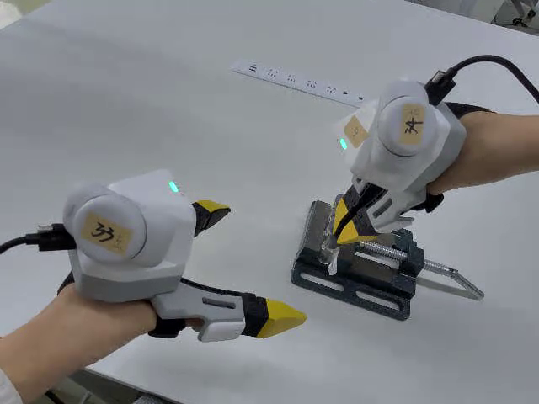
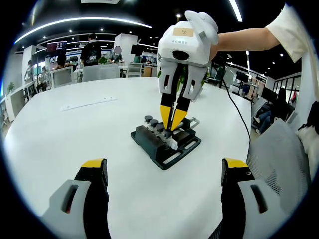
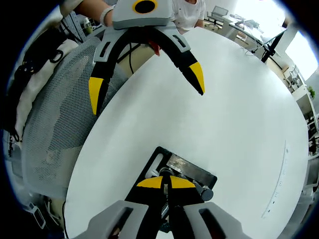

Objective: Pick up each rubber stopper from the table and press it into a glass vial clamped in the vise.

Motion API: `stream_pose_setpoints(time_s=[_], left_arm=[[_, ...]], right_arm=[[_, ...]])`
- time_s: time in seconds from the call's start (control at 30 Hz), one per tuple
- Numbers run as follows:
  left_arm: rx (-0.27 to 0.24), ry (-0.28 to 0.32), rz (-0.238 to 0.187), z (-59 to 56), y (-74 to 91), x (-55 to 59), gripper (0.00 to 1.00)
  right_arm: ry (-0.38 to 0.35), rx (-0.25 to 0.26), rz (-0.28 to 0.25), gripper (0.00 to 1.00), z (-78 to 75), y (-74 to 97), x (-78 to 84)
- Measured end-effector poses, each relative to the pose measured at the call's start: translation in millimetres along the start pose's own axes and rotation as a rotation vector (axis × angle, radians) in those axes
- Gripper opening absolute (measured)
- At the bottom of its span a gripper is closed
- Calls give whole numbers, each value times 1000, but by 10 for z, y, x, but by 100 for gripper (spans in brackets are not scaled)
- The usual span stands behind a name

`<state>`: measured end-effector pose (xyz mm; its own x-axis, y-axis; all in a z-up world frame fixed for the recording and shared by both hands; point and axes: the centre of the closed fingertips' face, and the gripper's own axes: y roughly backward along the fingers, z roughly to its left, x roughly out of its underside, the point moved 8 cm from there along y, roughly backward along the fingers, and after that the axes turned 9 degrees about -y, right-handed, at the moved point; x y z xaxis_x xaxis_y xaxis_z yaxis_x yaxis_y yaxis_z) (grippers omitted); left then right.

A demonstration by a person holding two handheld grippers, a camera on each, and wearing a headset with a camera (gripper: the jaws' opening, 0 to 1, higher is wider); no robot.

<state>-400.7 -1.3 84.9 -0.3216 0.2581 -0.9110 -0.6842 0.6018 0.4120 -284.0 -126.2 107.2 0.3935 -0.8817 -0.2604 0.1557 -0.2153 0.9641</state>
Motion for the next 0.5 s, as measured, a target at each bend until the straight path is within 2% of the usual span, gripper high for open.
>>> stream_pose_setpoints(time_s=[0.13,0.37,0.5], left_arm=[[1,1,0,-6,-6,-1,94],[6,4,1,-16,-14,2,94],[5,9,4,5,-14,17,94]], right_arm=[[-9,-1,-1,0,-18,-3,4],[-89,-9,-2,0,-32,-8,-2],[-89,-15,7,0,-34,-15,-12]])
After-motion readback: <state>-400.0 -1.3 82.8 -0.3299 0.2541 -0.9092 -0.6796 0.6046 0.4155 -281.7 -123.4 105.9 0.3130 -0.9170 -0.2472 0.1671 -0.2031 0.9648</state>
